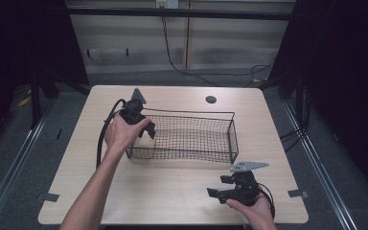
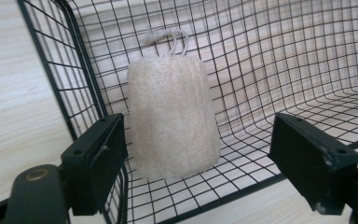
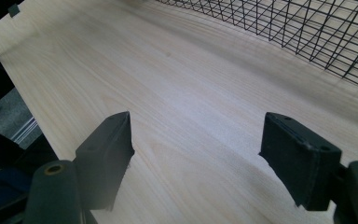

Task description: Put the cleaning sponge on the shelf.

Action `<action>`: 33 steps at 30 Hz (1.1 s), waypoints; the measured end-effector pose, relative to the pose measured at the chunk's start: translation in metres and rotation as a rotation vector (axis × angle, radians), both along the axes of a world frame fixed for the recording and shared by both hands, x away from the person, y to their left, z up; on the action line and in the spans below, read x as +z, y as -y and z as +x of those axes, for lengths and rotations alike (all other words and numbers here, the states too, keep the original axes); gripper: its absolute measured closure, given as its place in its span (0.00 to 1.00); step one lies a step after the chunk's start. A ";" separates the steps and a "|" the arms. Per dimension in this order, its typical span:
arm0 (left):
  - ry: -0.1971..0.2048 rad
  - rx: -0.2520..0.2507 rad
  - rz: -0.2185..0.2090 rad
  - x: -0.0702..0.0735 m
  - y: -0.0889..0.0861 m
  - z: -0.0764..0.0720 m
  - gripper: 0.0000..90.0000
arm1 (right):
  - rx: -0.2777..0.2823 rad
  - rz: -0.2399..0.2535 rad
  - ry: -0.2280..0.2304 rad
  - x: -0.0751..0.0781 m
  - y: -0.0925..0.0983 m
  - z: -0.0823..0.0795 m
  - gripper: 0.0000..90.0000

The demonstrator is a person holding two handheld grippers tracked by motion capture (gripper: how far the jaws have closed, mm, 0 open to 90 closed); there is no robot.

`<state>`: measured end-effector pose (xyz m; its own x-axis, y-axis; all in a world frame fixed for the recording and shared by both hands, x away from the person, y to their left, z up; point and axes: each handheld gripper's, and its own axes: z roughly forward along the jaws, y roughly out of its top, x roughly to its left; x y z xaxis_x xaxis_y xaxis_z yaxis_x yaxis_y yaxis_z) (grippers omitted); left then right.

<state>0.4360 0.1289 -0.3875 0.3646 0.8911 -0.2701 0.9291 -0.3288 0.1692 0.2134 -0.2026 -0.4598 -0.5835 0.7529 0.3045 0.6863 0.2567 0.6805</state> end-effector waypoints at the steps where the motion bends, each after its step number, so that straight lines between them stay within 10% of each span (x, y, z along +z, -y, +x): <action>1: -0.004 -0.010 -0.008 0.001 -0.001 0.000 0.20 | 0.001 0.000 0.000 0.000 0.000 0.000 0.27; 33: 0.149 -0.196 -0.143 0.035 -0.037 -0.029 0.27 | -0.009 -0.001 -0.006 0.000 0.001 0.001 0.27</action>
<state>0.4071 0.1659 -0.3526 0.5716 0.7563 -0.3182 0.8114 -0.4632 0.3565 0.2146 -0.2032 -0.4601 -0.5750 0.7581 0.3076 0.6929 0.2513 0.6758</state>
